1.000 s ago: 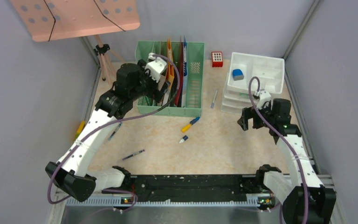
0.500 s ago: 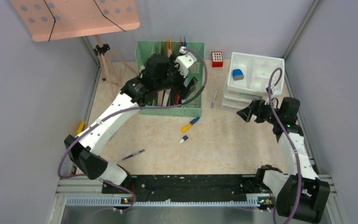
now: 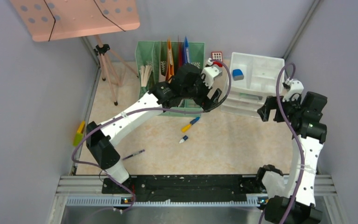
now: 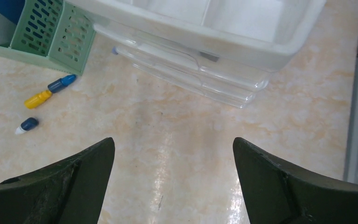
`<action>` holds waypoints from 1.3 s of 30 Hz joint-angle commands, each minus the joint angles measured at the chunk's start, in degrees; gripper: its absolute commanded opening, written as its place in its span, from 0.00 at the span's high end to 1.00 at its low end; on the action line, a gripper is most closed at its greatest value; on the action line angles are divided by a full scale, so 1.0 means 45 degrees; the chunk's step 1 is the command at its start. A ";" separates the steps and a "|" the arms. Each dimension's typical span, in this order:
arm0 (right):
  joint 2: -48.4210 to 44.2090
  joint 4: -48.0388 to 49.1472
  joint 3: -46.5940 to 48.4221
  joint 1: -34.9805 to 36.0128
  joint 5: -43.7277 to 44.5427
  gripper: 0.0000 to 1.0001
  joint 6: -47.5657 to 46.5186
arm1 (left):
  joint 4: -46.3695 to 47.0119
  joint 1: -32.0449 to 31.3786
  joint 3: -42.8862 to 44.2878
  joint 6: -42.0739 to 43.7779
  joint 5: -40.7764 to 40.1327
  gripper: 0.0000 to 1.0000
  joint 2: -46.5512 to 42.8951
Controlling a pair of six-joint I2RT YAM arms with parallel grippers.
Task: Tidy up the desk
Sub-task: Move the storage box to the center of the board.
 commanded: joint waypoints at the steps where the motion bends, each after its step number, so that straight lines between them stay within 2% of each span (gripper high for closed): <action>1: -0.0446 -0.1202 0.1556 -0.0103 0.1055 0.04 -0.0545 | 0.0870 0.0034 0.0032 -0.1054 -0.0021 0.05 -0.0273; 9: 0.0643 -0.0280 0.2938 -0.0174 0.2816 0.06 0.0710 | 0.0931 -0.0793 -0.0072 -0.1153 -0.0123 0.05 0.0132; 17: 0.3033 0.1554 0.4336 -0.0195 0.3758 0.08 0.1962 | 0.1267 -0.1103 0.0557 -0.1400 -0.0568 0.05 0.1095; 23: 0.4563 0.2374 0.4621 -0.0195 0.3693 0.19 0.2300 | 0.1503 -0.1103 0.0473 -0.1431 -0.0513 0.05 0.1266; 29: 0.5075 0.2964 0.4067 -0.0199 0.3527 0.29 0.2326 | 0.1616 -0.1102 0.0283 -0.1407 -0.0443 0.06 0.1195; 31: 0.5208 0.3101 0.3874 -0.0204 0.3478 0.36 0.2388 | 0.1623 -0.1105 0.0229 -0.1362 -0.0476 0.06 0.1201; 35: 0.5152 0.3203 0.3437 -0.0186 0.2926 0.56 0.2559 | 0.1662 -0.1105 0.0077 -0.1295 -0.0535 0.06 0.1162; 39: 0.4928 0.3462 0.2908 -0.0033 0.3210 0.57 0.2698 | 0.1697 -0.1105 -0.0097 -0.1132 -0.0769 0.06 0.1099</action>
